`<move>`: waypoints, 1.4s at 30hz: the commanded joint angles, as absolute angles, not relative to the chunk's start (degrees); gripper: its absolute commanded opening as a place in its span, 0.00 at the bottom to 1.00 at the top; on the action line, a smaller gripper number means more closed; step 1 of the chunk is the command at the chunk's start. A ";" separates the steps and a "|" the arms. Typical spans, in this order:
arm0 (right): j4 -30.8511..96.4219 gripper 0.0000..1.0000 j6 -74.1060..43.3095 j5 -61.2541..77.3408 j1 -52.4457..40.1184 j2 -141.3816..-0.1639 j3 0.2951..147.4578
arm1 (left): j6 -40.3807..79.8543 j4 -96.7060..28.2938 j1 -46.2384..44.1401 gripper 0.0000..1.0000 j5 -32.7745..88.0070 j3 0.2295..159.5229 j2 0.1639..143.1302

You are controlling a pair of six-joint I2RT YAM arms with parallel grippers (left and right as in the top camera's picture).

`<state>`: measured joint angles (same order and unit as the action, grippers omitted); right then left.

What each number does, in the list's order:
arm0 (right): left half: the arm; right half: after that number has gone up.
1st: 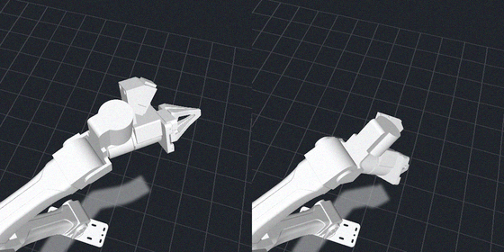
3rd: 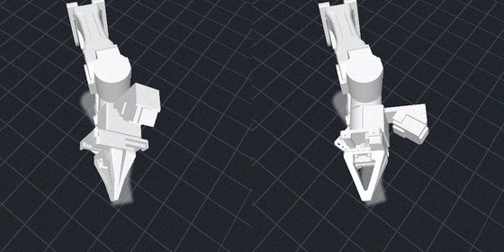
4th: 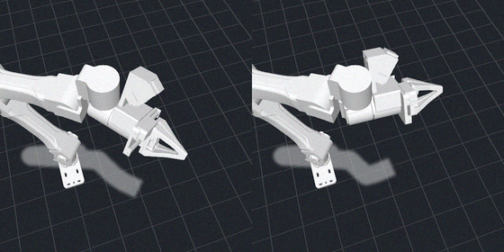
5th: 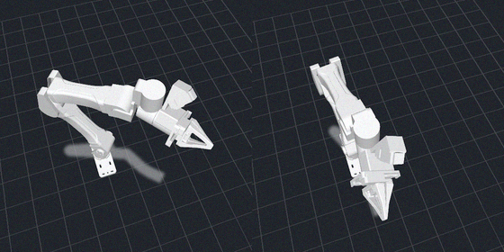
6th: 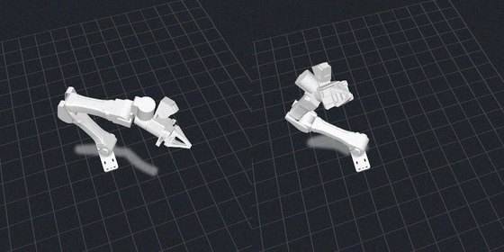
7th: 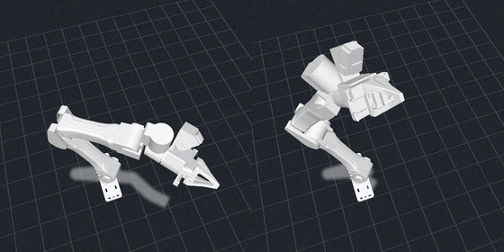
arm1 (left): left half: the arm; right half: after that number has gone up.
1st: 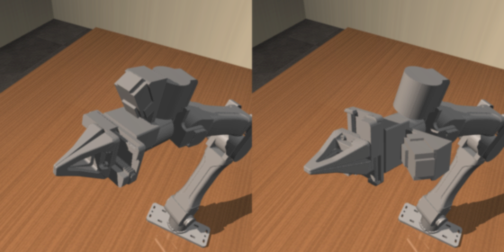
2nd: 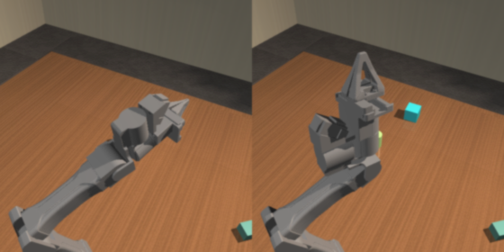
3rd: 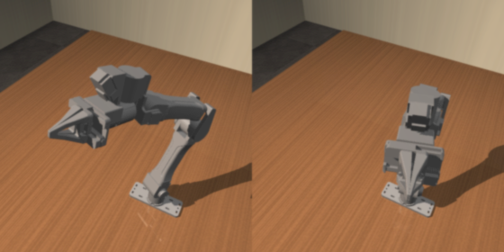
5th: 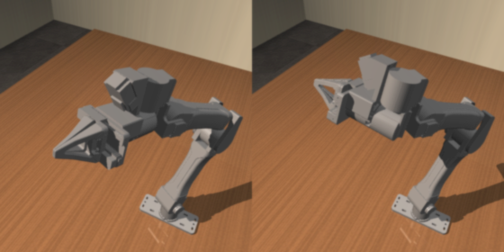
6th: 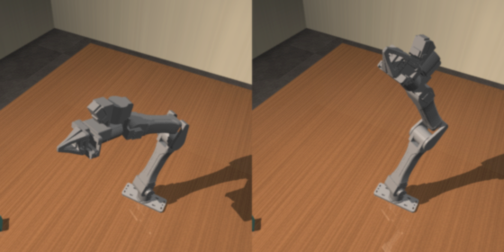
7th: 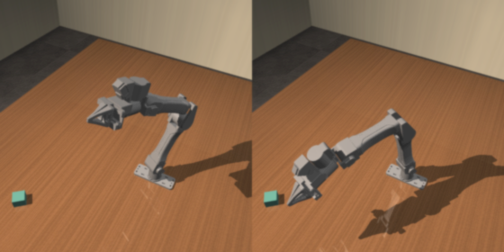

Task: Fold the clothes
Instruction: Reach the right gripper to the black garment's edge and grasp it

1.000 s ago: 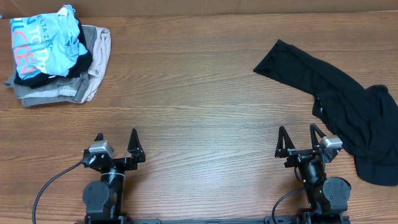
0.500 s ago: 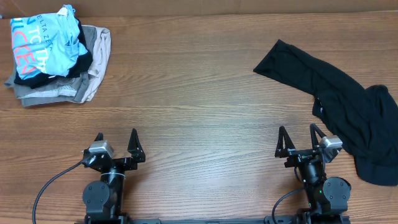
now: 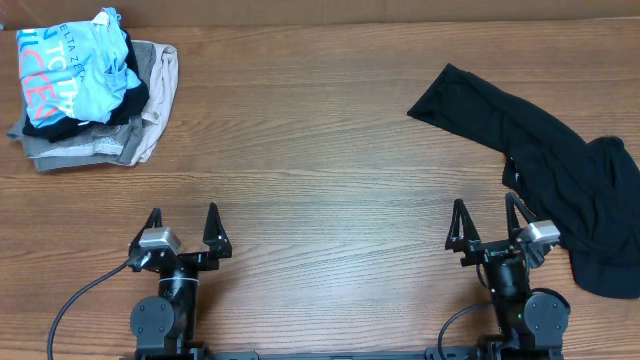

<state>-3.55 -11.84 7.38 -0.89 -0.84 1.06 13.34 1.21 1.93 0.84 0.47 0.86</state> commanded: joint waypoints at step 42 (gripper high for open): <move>41.60 1.00 -4.45 7.77 -1.28 -52.86 63.02 | -1.76 -45.28 2.20 1.00 17.67 73.34 71.90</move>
<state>39.72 -4.60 7.51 -0.89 -47.03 57.14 0.75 -43.66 1.93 15.94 68.58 66.81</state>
